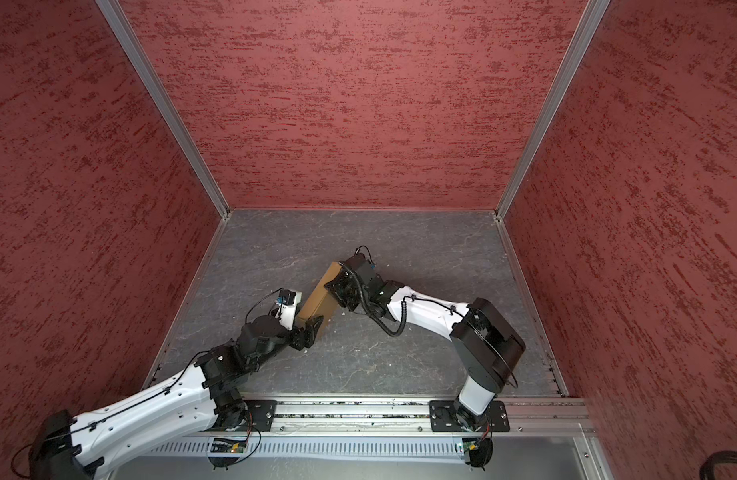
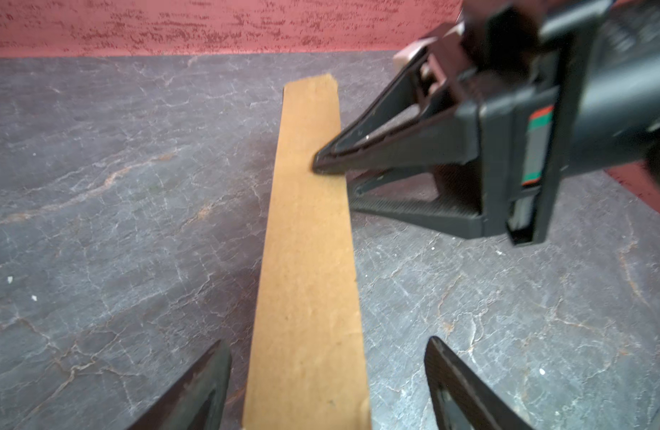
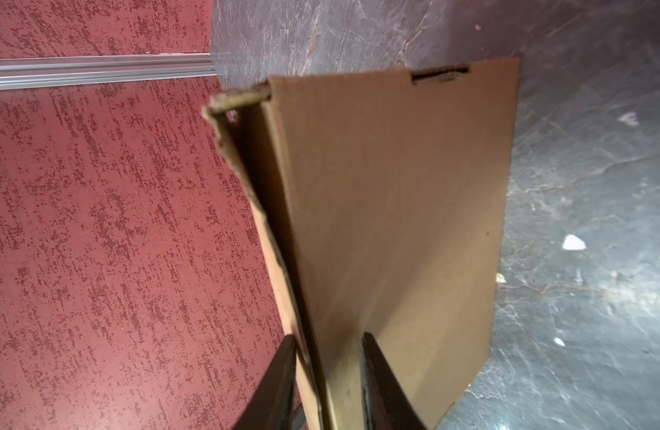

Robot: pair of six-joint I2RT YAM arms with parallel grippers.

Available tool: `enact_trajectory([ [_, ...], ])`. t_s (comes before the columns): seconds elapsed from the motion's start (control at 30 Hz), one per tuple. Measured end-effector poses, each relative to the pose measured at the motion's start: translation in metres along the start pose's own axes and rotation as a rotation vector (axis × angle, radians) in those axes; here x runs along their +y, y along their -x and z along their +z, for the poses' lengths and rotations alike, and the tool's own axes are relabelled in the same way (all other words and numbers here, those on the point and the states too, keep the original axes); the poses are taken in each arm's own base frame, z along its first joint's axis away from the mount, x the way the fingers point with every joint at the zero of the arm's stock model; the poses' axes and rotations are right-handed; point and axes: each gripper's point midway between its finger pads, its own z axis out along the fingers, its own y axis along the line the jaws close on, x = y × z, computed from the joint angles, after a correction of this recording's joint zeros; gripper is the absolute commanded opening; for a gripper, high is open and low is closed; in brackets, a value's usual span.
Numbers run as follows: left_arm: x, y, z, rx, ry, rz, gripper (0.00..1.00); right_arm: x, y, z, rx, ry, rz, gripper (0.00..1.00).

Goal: Fold the paper box

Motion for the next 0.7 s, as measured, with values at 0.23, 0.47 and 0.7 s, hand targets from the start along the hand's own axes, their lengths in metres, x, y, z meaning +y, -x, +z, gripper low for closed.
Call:
enact_trajectory([
  [0.23, -0.007, 0.014, -0.015, -0.014, -0.021, 0.006, 0.81, 0.001, 0.0, 0.0, 0.003, 0.013, 0.002, 0.29],
  [0.47, -0.009, 0.024, -0.032, -0.015, -0.022, 0.01, 0.81, 0.001, -0.001, 0.001, 0.004, 0.015, 0.003, 0.29],
  [0.7, 0.001, 0.053, -0.047, -0.035, 0.043, -0.015, 0.83, 0.001, -0.001, 0.001, 0.004, 0.016, 0.002, 0.29],
])
